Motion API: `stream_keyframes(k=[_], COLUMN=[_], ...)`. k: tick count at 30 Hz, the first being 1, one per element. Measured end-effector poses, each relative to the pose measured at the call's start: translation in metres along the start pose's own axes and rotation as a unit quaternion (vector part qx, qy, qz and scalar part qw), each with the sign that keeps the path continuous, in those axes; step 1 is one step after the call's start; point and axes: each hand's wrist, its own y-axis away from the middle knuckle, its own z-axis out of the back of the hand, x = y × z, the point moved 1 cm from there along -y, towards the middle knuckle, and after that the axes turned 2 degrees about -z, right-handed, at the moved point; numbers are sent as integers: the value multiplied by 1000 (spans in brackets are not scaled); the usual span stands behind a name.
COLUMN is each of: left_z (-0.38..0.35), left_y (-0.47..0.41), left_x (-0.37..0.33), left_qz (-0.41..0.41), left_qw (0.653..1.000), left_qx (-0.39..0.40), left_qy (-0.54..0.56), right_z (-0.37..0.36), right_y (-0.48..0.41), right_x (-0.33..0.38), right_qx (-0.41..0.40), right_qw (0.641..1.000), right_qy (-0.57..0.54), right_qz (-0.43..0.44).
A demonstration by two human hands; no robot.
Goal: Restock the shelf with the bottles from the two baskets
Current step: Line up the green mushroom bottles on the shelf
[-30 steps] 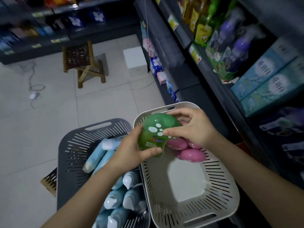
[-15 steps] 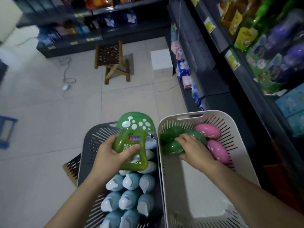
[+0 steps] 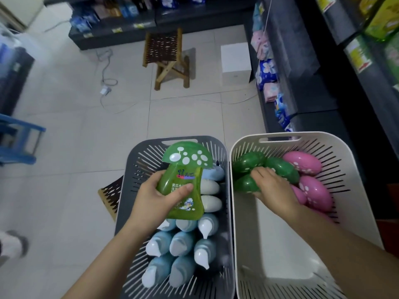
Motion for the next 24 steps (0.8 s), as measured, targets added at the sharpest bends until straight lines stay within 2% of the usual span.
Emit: stream_keyframes(k=[4, 11, 18, 24], left_z=[-3, -10, -14, -9], left_y=[2, 12, 29, 50], left_x=[-2, -30, -75, -101], left_qz=[-5, -28, -91, -131], left_qw=[1000, 1000, 995, 987], left_qx=[-2, 11, 45, 81], left_qy=[-4, 3, 20, 36], right_z=[9, 82, 160, 217], right_y=[4, 14, 33, 71], right_x=[1, 3, 12, 29], right_qx=[-27, -65, -81, -155], right_qw=[998, 970, 946, 908], right_qy=[-55, -200, -256, -312], right_qz=[-3, -122, -181, -233])
